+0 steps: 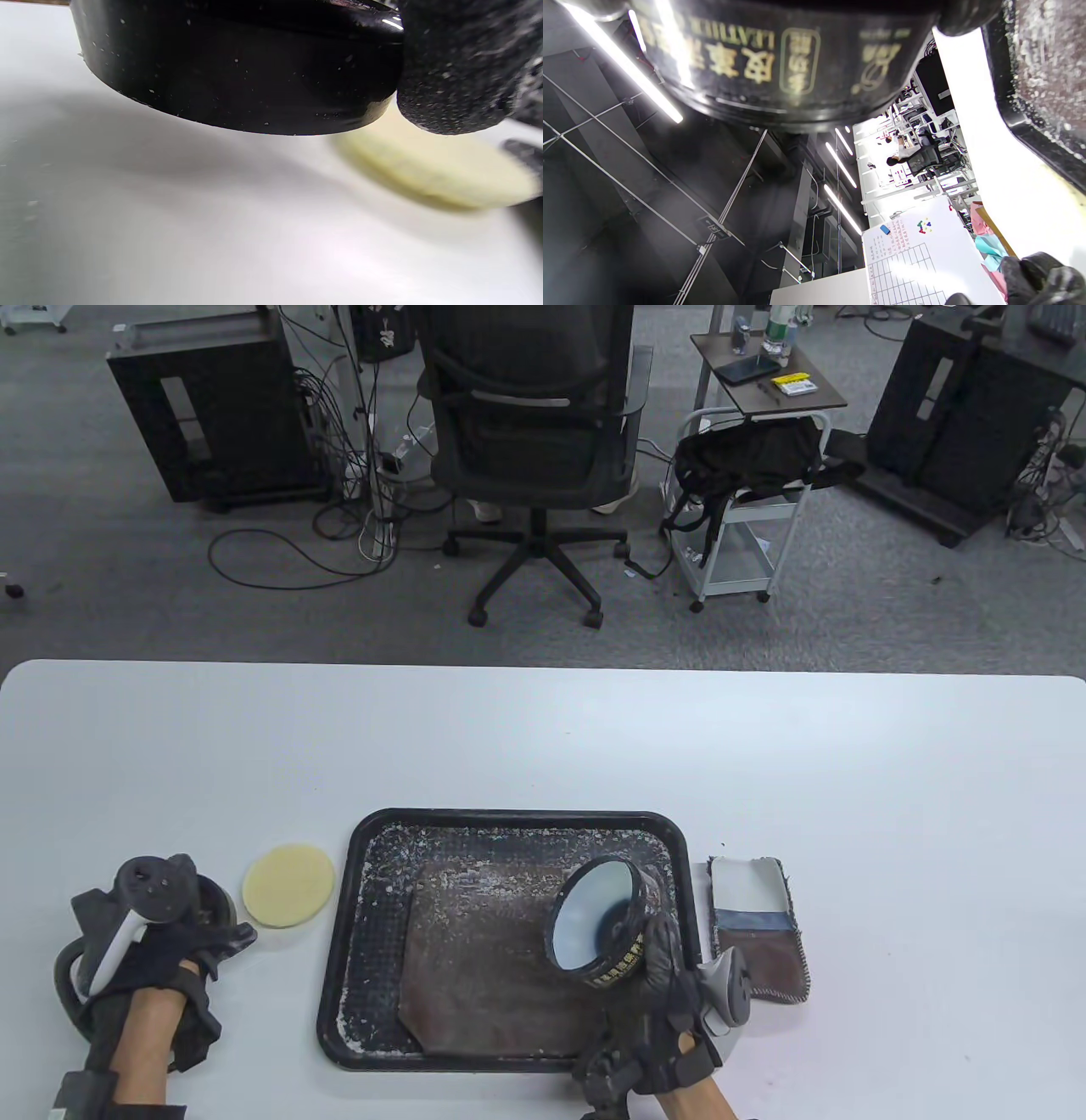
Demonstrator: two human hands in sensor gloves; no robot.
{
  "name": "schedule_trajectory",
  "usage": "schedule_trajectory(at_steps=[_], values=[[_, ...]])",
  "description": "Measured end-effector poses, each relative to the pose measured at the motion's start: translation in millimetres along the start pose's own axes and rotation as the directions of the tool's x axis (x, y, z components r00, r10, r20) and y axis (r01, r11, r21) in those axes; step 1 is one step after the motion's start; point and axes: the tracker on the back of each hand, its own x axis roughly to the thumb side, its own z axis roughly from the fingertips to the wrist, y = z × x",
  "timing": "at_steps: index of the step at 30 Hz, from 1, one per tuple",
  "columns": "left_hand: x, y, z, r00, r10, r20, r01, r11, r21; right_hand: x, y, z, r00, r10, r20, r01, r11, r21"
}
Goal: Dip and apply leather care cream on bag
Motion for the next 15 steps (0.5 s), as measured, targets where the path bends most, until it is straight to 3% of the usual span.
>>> schedule_trajectory(at_steps=[15], values=[[-22, -27, -22, 0.993, -0.033, -0.114, 0.018, 0.991, -0.132, -3, -2, 2, 0.998, -0.068, -0.007, 0.068, 0.997, -0.043]])
